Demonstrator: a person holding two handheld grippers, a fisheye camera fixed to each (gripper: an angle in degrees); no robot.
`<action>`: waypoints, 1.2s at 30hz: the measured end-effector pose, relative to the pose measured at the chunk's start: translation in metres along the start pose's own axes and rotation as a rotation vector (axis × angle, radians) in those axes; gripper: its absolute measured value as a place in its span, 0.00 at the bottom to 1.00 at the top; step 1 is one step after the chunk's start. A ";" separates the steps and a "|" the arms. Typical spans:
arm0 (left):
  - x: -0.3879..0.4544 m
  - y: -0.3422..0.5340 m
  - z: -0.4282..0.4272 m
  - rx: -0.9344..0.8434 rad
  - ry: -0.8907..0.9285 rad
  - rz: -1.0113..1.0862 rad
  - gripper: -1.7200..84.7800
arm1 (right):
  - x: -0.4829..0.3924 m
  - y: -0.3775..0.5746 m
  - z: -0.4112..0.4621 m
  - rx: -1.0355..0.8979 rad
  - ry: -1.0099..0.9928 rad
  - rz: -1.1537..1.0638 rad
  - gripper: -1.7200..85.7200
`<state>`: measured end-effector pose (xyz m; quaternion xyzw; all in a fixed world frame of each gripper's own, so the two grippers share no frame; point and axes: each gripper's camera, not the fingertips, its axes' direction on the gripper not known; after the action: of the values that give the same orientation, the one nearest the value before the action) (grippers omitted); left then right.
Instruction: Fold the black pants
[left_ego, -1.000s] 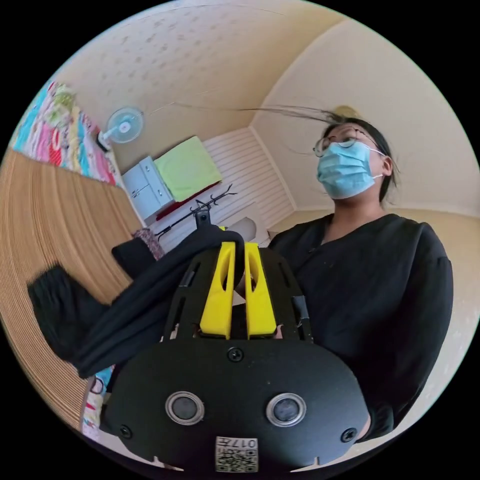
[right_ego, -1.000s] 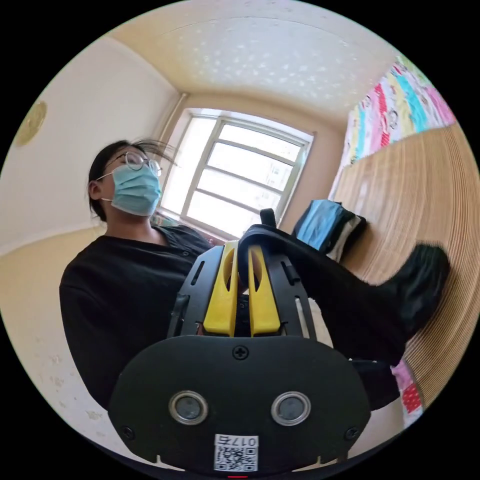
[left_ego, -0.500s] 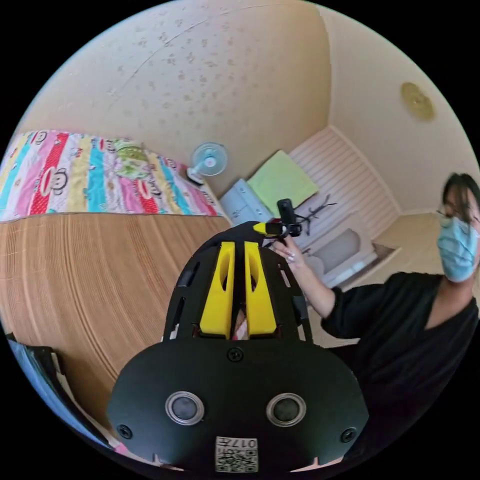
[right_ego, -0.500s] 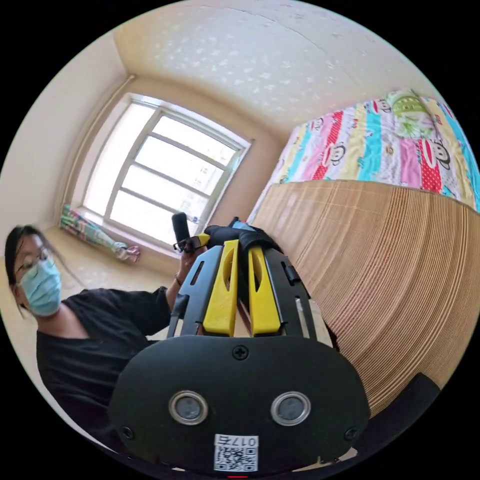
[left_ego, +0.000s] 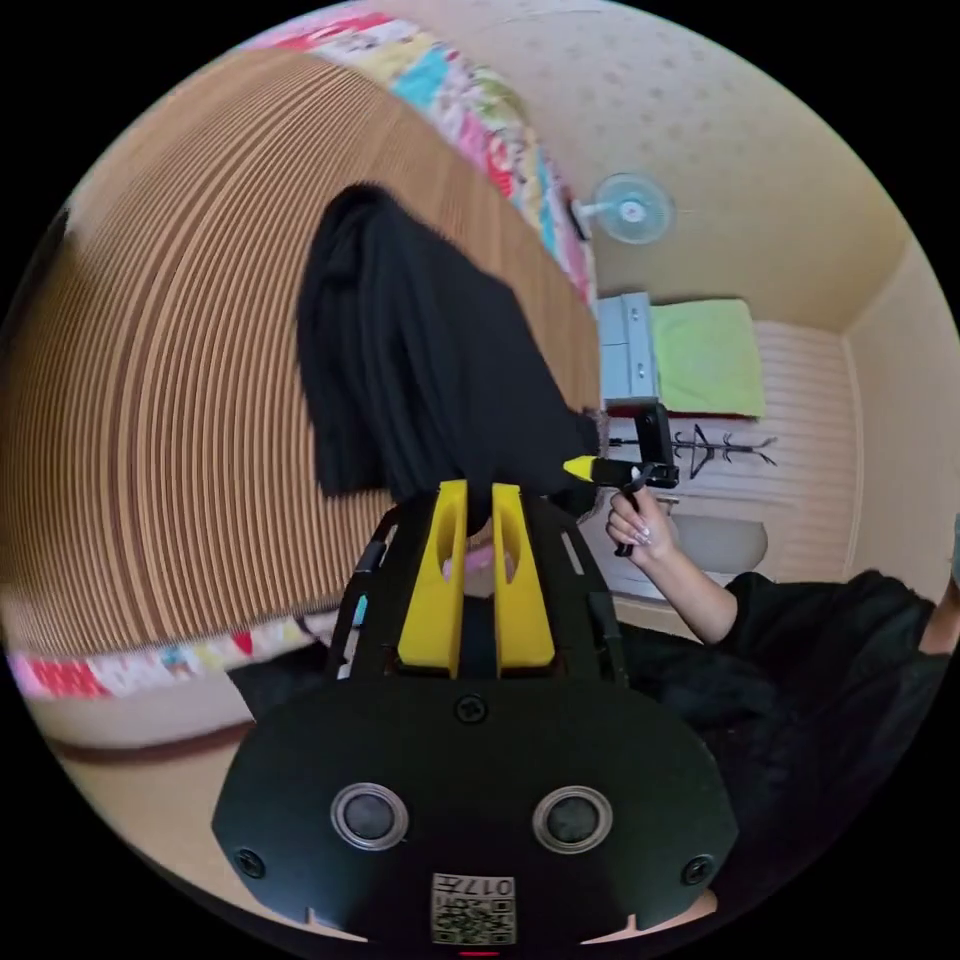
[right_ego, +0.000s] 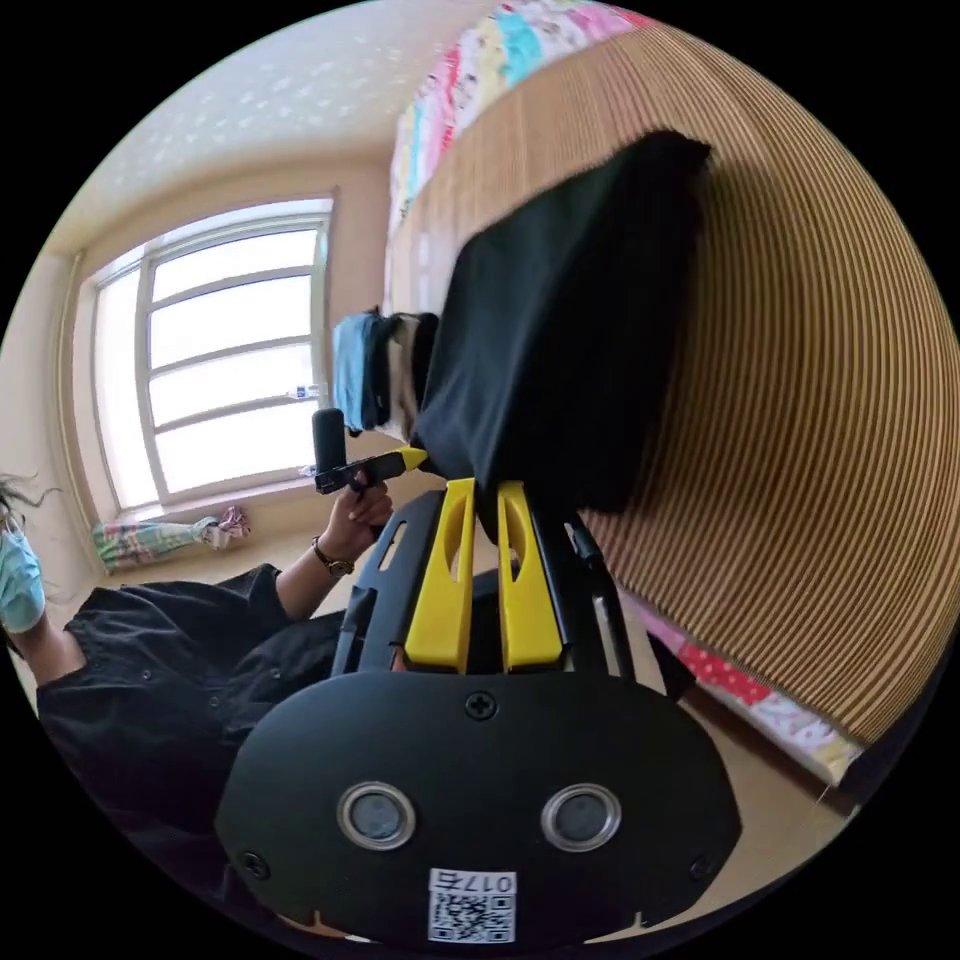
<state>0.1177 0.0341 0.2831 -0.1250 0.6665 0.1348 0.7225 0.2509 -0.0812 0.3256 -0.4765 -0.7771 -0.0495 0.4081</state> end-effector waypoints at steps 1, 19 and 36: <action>-0.016 0.014 0.013 -0.013 -0.016 -0.088 0.10 | 0.014 0.005 0.005 -0.011 0.008 0.036 0.09; -0.009 -0.162 0.039 0.021 -0.166 -0.022 0.25 | 0.119 -0.150 -0.003 -0.060 -0.068 0.033 0.24; 0.082 -0.054 -0.034 -0.068 -0.082 0.088 0.11 | 0.033 -0.012 0.080 -0.018 -0.286 0.069 0.11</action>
<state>0.1119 -0.0265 0.1987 -0.1142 0.6364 0.1940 0.7377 0.1874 -0.0277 0.2990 -0.5090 -0.8099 0.0259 0.2905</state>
